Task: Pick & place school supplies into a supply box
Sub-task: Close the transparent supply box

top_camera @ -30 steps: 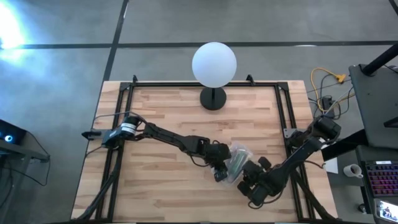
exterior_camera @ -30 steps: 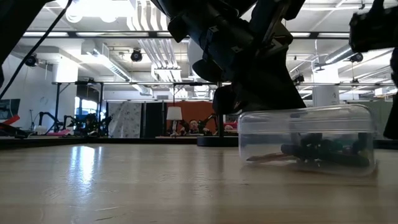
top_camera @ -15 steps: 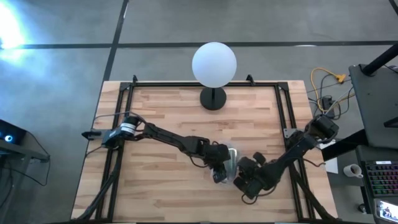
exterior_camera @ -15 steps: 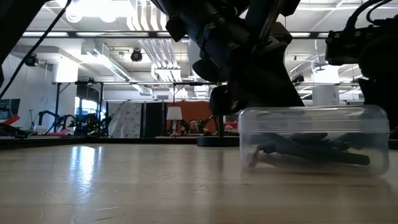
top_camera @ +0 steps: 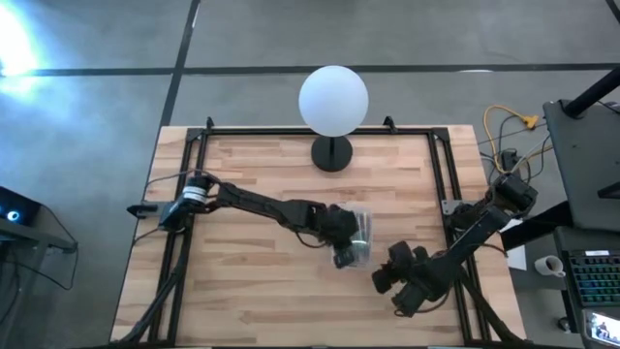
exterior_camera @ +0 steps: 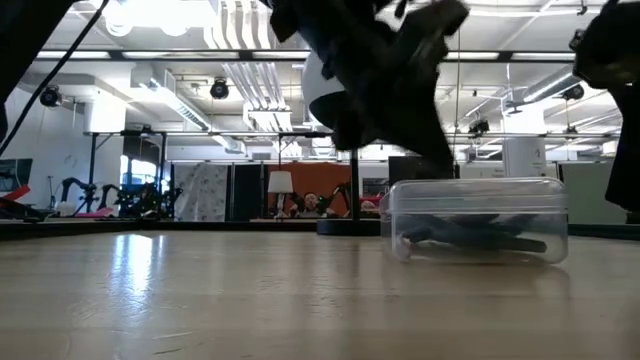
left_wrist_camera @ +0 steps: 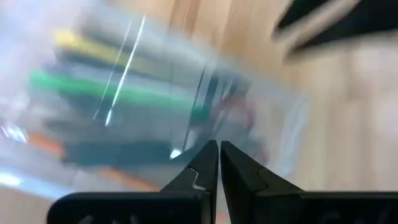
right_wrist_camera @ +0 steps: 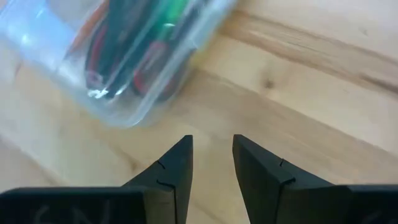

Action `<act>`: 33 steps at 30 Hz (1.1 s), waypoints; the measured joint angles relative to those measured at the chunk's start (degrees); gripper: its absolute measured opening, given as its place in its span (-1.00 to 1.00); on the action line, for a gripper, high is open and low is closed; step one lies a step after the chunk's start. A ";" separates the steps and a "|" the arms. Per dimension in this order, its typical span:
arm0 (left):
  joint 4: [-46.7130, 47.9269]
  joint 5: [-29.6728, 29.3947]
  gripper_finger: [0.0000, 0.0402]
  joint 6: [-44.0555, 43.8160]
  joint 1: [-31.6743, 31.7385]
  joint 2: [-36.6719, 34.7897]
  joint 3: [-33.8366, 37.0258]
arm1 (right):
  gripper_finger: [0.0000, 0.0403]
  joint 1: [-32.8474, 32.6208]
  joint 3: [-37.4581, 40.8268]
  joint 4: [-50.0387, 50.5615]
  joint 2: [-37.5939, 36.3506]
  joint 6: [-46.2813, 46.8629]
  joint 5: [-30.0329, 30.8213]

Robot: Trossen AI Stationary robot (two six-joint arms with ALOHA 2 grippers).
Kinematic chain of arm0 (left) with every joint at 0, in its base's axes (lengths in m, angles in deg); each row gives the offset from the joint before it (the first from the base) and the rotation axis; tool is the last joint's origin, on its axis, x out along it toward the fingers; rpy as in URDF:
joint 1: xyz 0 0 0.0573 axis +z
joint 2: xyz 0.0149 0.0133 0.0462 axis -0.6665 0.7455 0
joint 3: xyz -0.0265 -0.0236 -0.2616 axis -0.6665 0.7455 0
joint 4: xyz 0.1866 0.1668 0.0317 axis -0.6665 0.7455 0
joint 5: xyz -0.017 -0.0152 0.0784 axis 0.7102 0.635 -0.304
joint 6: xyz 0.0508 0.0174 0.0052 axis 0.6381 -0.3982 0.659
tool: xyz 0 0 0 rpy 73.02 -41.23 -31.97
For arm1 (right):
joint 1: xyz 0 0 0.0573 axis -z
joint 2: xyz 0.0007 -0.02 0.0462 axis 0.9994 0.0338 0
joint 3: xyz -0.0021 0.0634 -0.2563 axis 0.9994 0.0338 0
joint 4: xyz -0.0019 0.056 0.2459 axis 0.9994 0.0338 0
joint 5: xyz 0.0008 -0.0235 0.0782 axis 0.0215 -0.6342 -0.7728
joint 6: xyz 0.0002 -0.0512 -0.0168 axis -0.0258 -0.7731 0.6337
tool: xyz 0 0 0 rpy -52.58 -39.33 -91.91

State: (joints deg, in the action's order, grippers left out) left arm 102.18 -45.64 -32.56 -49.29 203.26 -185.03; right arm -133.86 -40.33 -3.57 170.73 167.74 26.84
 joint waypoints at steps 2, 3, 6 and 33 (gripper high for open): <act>-0.13 0.56 -0.99 0.86 0.23 1.41 0.72 | -0.47 0.05 0.93 0.90 -0.12 7.43 0.01; -1.07 1.47 -0.99 1.39 0.43 1.61 0.76 | -0.47 0.09 1.40 1.72 -0.24 12.02 0.08; -1.40 3.53 -0.99 1.61 0.64 2.95 1.21 | -0.48 1.92 2.94 2.22 -1.93 17.49 -1.61; 2.70 5.71 -0.99 -4.87 -0.84 2.72 0.66 | -0.67 10.99 14.45 -18.27 -9.02 13.29 -1.31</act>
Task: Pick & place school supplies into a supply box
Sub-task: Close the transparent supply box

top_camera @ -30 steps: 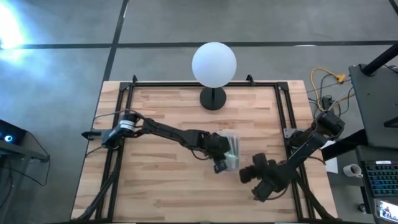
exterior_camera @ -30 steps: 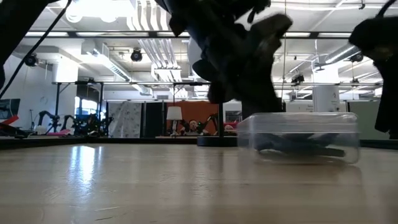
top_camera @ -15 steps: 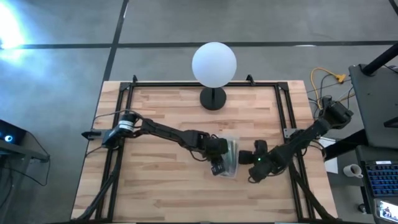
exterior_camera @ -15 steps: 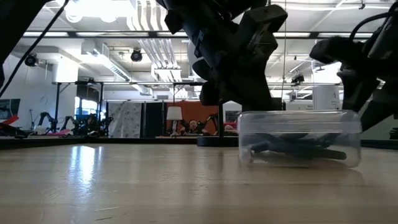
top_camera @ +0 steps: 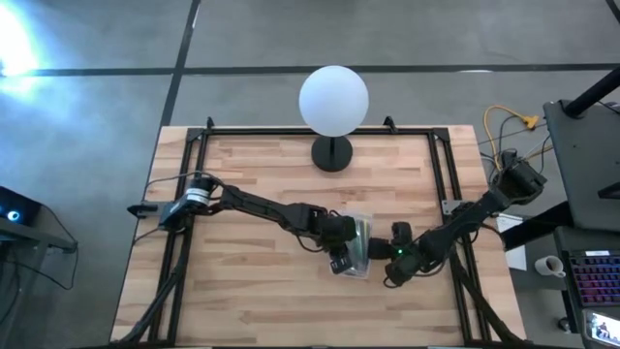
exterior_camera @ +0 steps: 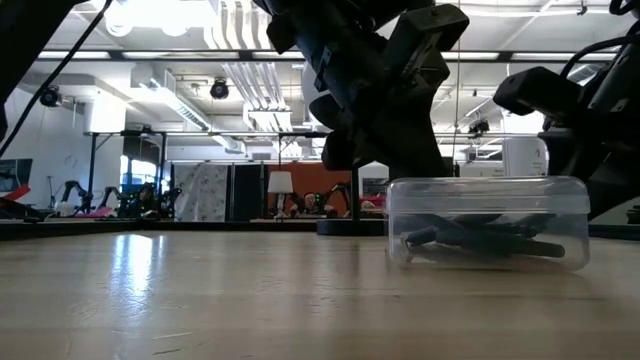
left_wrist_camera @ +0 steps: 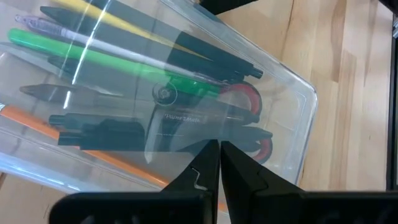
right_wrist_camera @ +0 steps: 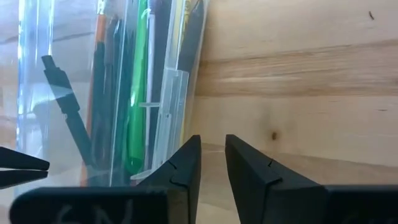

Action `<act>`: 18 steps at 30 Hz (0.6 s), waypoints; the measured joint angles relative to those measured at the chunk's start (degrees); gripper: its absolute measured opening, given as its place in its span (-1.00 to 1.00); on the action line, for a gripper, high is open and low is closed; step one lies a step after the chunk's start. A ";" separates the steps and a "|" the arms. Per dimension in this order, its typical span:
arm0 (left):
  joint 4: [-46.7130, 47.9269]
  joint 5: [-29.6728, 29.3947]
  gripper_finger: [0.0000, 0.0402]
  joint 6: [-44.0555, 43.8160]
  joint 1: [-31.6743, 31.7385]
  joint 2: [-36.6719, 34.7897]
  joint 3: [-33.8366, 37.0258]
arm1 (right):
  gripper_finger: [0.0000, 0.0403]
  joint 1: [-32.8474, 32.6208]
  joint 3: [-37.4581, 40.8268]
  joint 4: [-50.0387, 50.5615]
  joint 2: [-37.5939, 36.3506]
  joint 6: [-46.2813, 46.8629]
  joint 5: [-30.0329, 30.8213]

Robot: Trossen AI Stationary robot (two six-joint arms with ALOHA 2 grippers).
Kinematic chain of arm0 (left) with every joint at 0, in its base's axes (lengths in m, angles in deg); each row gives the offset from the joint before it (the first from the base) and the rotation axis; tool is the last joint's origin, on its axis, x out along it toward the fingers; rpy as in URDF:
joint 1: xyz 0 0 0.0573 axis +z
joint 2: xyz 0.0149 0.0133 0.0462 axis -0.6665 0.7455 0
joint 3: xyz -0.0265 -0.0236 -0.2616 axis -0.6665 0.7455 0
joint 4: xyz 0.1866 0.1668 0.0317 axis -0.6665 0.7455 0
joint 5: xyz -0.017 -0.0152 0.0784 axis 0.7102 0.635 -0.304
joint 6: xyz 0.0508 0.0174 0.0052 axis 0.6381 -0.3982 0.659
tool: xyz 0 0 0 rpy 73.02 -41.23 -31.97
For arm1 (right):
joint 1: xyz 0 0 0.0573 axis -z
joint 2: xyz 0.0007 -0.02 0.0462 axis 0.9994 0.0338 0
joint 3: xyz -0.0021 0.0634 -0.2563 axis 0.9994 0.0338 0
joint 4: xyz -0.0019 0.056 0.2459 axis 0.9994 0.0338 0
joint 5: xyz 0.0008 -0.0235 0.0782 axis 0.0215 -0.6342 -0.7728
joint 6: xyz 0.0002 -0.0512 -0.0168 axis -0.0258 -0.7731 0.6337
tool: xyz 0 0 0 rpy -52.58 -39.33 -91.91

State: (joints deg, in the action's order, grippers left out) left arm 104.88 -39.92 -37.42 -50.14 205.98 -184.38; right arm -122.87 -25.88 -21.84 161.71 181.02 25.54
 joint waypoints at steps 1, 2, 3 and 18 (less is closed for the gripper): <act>0.01 -0.03 -0.99 0.00 0.00 0.00 0.01 | -0.68 0.00 0.00 0.10 -0.04 0.01 0.00; 0.02 -0.03 -0.99 -0.02 0.00 0.00 0.01 | -0.68 0.00 0.00 0.11 -0.07 0.01 0.06; 0.02 -0.03 -0.99 -0.02 0.00 0.00 0.01 | -0.68 0.00 0.00 0.10 -0.07 -0.01 0.27; 0.63 -0.33 -0.99 -0.05 0.02 -0.04 0.08 | -0.70 1.58 0.02 -2.98 -0.28 -2.94 3.06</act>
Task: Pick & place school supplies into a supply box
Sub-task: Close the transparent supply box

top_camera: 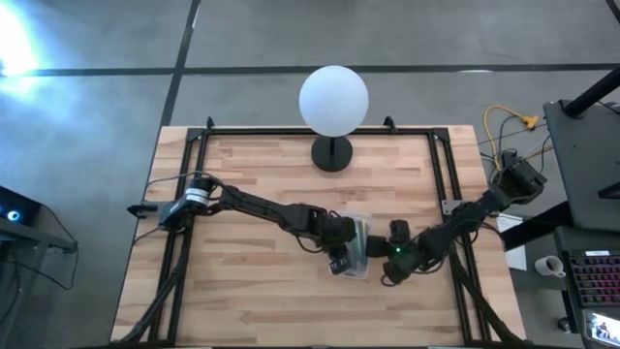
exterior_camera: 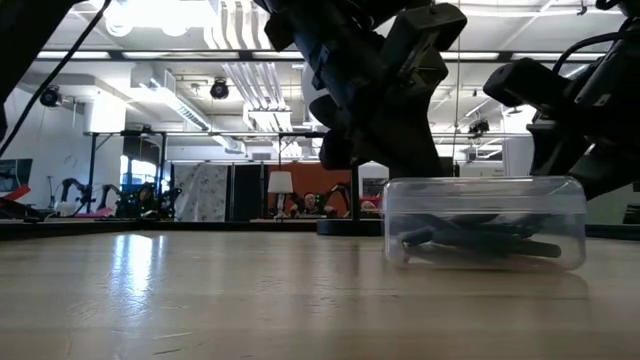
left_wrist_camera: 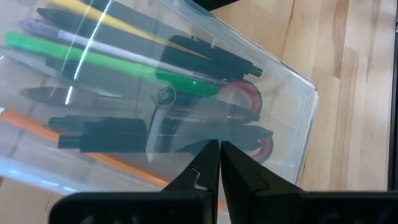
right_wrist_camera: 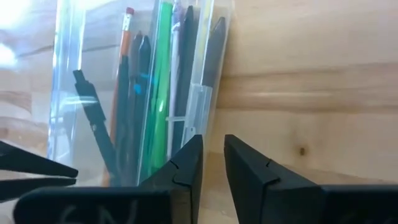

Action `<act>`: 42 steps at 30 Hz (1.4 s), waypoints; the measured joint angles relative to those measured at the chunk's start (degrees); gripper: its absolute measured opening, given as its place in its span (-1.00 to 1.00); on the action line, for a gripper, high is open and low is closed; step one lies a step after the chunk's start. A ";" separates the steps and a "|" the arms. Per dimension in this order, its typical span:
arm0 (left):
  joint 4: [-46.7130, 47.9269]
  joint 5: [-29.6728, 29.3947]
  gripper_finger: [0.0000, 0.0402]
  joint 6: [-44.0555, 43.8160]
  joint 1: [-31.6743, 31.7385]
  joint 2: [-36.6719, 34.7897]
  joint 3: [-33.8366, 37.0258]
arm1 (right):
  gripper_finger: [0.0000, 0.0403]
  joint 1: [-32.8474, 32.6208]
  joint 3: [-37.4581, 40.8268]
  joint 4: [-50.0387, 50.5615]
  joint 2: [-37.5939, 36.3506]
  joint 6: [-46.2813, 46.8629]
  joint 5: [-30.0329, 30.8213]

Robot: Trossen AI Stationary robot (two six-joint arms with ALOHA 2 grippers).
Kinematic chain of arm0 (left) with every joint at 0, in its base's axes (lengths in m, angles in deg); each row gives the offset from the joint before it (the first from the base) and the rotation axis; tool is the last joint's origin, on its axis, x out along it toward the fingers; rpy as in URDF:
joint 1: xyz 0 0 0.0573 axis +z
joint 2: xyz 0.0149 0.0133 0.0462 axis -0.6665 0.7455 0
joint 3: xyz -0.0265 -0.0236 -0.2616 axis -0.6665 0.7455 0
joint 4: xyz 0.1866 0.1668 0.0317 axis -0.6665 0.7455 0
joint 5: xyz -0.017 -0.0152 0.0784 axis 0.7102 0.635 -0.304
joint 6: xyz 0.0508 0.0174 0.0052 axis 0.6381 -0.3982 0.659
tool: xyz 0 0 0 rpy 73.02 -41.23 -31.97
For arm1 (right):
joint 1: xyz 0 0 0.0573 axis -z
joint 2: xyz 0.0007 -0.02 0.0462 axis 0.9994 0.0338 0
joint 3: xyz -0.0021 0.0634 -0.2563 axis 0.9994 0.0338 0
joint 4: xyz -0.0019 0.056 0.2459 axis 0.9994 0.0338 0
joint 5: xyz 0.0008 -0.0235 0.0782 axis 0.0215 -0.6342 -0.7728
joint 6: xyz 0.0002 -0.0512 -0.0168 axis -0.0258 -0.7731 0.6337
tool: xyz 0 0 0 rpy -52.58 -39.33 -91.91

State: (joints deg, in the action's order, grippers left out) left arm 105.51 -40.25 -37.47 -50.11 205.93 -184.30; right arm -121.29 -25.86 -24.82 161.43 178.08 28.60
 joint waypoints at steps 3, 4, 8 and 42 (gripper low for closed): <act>0.03 0.33 -0.99 0.00 0.09 0.00 0.00 | -0.72 1.16 0.00 -0.27 0.02 -1.38 -0.02; 0.01 0.67 -0.99 -0.02 0.11 0.00 0.00 | -0.73 1.57 0.00 -0.40 0.02 -2.08 -0.02; 0.36 1.80 -0.99 -0.02 0.11 0.71 0.00 | -0.74 3.07 0.07 -2.17 0.02 -5.09 -0.05; 2.76 -3.58 -0.99 2.67 0.31 -2.52 -1.69 | -0.74 3.40 2.92 8.92 -8.72 -17.69 1.77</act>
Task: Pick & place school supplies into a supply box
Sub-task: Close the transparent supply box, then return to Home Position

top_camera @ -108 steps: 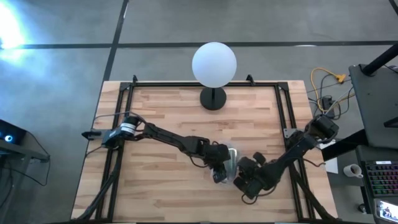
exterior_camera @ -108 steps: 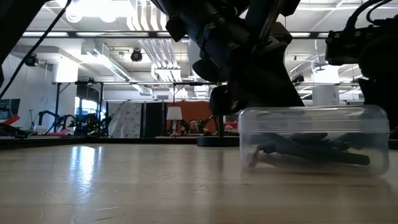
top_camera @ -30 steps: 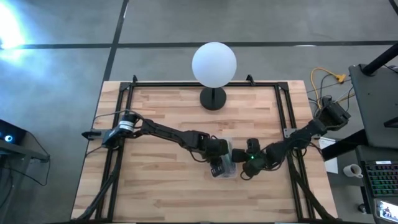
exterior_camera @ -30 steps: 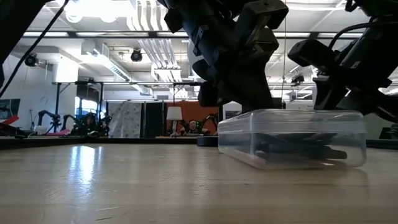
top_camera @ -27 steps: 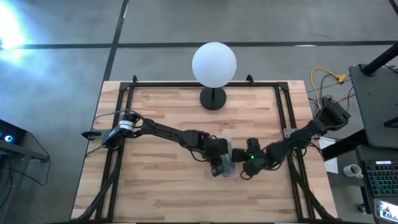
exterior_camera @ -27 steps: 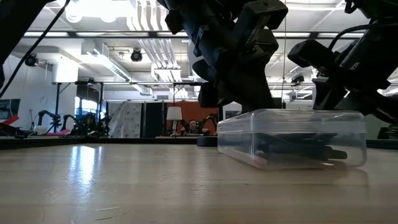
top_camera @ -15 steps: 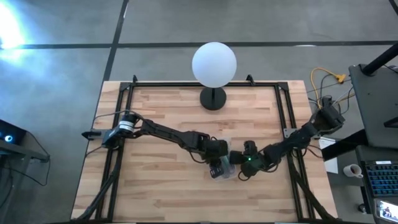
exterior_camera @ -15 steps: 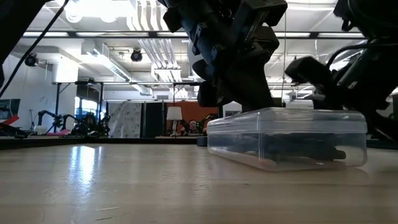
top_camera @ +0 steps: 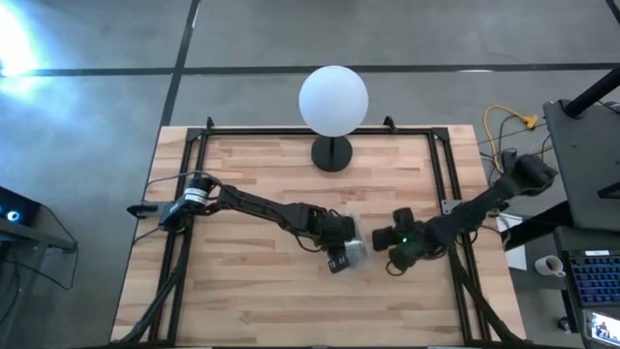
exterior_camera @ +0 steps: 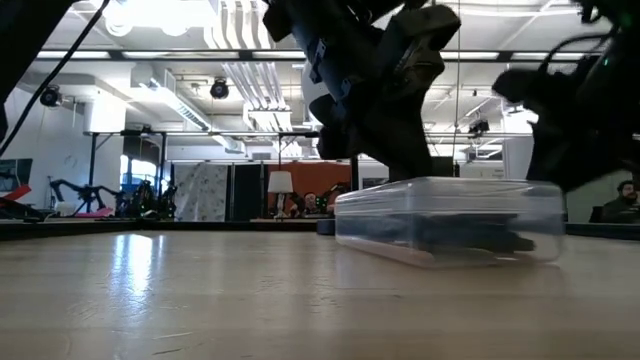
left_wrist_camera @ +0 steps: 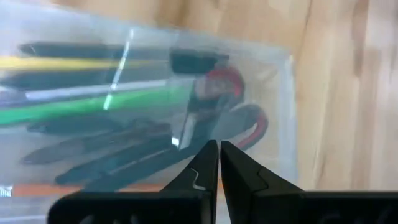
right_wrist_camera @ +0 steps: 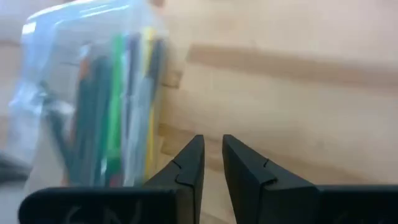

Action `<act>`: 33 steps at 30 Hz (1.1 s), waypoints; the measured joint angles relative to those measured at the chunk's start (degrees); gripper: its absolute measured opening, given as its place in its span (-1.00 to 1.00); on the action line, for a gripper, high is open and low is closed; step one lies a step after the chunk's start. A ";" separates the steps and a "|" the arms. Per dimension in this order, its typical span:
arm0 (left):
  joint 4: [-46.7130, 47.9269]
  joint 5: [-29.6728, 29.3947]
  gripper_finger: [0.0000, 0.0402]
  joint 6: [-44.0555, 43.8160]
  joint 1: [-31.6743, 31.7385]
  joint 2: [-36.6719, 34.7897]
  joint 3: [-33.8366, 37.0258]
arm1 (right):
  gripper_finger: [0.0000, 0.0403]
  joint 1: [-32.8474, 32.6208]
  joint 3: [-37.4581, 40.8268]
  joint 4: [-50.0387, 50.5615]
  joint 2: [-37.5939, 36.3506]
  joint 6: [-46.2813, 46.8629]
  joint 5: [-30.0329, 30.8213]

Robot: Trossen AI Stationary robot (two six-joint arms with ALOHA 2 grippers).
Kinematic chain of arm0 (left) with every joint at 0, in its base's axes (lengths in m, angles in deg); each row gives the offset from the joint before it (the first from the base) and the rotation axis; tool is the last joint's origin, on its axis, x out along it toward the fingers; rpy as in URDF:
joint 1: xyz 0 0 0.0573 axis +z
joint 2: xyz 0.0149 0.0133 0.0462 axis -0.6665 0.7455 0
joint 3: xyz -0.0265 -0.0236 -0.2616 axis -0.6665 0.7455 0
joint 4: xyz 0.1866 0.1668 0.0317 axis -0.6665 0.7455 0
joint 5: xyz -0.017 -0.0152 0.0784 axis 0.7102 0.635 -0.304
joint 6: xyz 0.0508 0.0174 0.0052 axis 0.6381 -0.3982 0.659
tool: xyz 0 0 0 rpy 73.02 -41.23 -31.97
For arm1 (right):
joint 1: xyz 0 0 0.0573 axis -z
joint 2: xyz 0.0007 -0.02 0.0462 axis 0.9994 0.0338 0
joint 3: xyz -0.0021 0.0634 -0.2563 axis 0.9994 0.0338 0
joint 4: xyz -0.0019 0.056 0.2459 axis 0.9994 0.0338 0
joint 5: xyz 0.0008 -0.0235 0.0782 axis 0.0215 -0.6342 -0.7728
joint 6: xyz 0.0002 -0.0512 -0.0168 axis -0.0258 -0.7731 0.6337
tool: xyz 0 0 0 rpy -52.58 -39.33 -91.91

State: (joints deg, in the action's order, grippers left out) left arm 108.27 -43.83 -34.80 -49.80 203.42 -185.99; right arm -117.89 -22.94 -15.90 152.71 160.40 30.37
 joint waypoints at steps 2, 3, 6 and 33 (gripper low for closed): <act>0.74 -1.36 -0.99 0.02 0.23 -1.50 -1.39 | -0.74 0.24 -0.24 2.75 -4.00 -5.42 0.15; 1.04 -1.84 -0.99 0.13 0.40 -2.19 -2.35 | -0.74 0.25 -0.27 3.95 -6.07 -7.21 0.17; 1.64 -2.11 -0.99 0.56 0.53 -5.40 -4.96 | -0.74 0.22 -0.28 4.96 -12.60 -11.36 0.25; -32.13 -18.88 -0.99 -7.13 -5.23 -47.83 45.10 | -0.74 8.05 21.73 -56.79 -32.98 -51.48 -30.01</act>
State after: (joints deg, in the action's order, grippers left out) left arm 76.14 -62.71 -41.93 -55.03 155.59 -140.89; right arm -109.84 -1.21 -72.69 119.72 108.91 0.35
